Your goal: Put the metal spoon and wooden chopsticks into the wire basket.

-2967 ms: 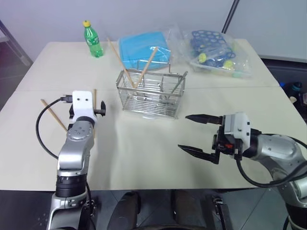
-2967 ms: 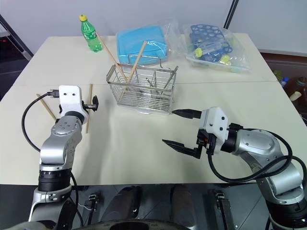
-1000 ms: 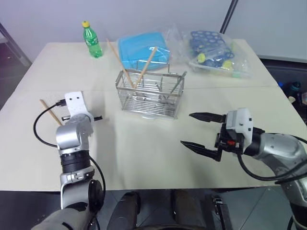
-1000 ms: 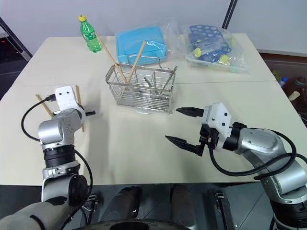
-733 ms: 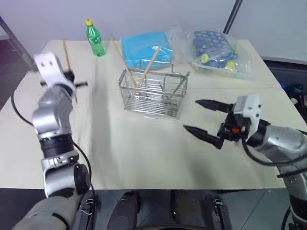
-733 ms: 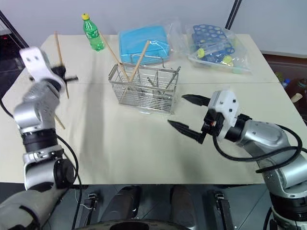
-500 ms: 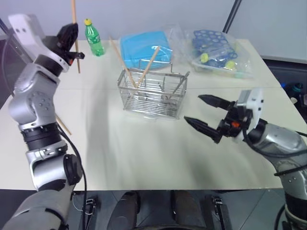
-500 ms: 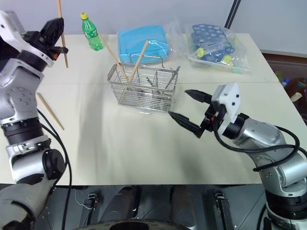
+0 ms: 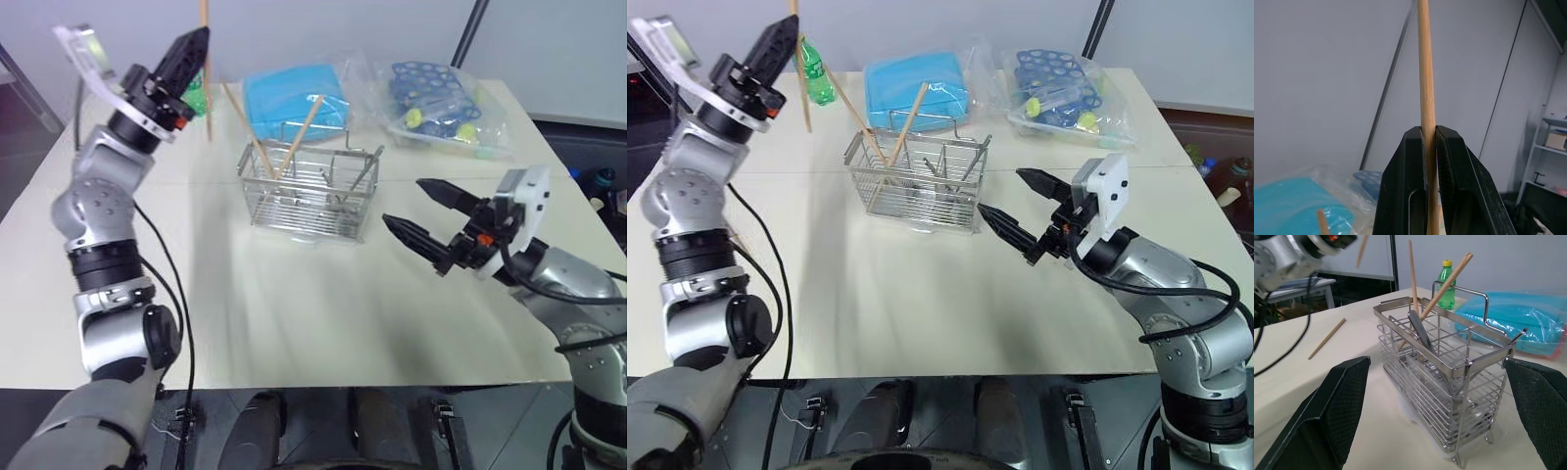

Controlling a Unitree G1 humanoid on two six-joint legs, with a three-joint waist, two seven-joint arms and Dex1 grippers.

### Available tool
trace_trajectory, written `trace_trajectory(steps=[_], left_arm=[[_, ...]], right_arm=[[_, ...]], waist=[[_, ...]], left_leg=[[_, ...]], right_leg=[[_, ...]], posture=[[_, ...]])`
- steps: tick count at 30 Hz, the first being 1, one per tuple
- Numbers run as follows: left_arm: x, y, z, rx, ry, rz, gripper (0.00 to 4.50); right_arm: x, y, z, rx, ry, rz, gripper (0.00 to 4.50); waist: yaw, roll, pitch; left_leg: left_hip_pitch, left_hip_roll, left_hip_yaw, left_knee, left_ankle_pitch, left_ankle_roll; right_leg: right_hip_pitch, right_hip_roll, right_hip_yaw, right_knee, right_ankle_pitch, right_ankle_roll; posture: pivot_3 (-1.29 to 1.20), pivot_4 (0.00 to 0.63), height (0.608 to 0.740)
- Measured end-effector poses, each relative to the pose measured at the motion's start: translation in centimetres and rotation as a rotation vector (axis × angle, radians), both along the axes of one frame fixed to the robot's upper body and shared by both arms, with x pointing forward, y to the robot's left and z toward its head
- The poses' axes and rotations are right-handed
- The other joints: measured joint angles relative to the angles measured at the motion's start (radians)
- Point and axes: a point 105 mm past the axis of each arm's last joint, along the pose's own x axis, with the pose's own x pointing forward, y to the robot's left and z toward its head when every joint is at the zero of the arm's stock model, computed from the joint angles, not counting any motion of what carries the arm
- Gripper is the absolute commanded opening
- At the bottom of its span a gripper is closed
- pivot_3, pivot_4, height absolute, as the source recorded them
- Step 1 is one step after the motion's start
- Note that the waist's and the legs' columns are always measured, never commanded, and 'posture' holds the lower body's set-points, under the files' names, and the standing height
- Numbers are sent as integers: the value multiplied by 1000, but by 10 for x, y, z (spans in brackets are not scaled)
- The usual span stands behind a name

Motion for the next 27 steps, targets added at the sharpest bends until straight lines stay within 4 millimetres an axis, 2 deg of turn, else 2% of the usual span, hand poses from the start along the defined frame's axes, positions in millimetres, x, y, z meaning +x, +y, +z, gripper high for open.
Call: trace_trajectory(steps=[3, 9, 14, 27], left_arm=[[7, -11, -10, -11, 14, -7, 50], [19, -17, -24, -14, 2, 50, 50], [19, -26, -26, -2, -56, 120, 50], [23, -45, -61, 78, -43, 179, 50]], right_arm=[[0, 0, -1, 1, 0, -6, 4500], [0, 0, -1, 12, -3, -22, 4500], [-2, 3, 3, 10, -21, -31, 4500], [-1, 2, 4, 24, -19, -44, 4500]], waist=[[-1, 0, 0], [0, 0, 0], [2, 0, 0], [1, 0, 0]], left_leg=[[0, 0, 0, 0, 0, 0], [0, 0, 0, 0, 0, 0], [0, 0, 0, 0, 0, 0], [0, 0, 0, 0, 0, 0]], right_leg=[[0, 0, 0, 0, 0, 0], [0, 0, 0, 0, 0, 0], [0, 0, 0, -1, 0, 0], [0, 0, 0, 0, 0, 0]], posture=[[0, 150, 740], [0, 150, 740], [0, 150, 740], [0, 150, 740]])
